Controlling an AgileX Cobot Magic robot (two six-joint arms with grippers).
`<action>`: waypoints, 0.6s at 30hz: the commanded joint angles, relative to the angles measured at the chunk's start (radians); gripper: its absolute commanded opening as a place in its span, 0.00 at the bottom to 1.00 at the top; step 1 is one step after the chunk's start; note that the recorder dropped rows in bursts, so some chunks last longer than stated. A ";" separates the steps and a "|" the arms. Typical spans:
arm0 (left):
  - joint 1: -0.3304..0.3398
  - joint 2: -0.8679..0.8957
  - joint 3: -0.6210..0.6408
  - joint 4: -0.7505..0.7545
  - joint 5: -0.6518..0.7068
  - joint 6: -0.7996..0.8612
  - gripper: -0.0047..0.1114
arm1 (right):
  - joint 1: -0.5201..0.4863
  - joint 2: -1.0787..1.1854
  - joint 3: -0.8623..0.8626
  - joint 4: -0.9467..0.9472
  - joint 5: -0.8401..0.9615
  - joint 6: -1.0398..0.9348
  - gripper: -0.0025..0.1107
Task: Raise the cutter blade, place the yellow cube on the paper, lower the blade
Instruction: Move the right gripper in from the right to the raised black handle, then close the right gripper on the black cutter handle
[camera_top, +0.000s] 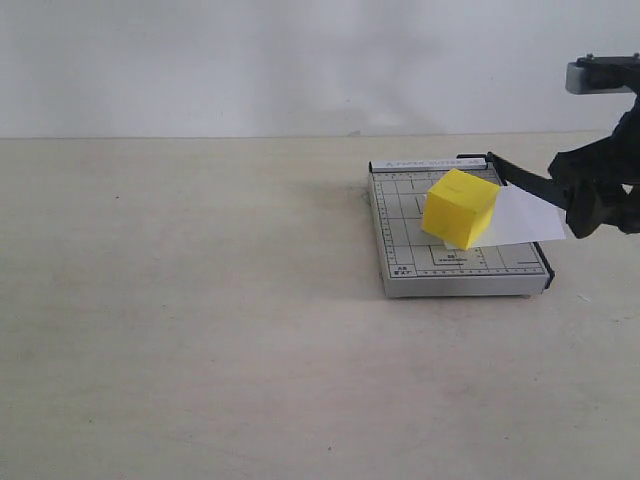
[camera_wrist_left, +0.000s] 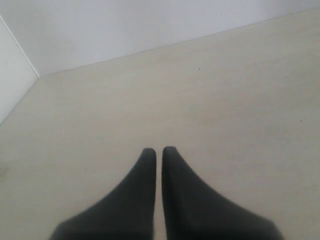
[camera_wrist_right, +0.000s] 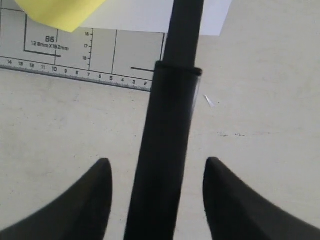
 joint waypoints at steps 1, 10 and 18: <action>0.003 -0.002 -0.001 -0.010 0.000 -0.013 0.08 | -0.003 -0.002 -0.004 0.005 0.012 -0.018 0.31; 0.003 -0.002 -0.001 -0.010 0.000 -0.011 0.08 | -0.003 -0.002 0.016 0.042 0.018 -0.041 0.02; 0.003 -0.002 -0.001 -0.010 0.000 -0.011 0.08 | -0.003 -0.002 0.205 0.077 -0.114 -0.064 0.02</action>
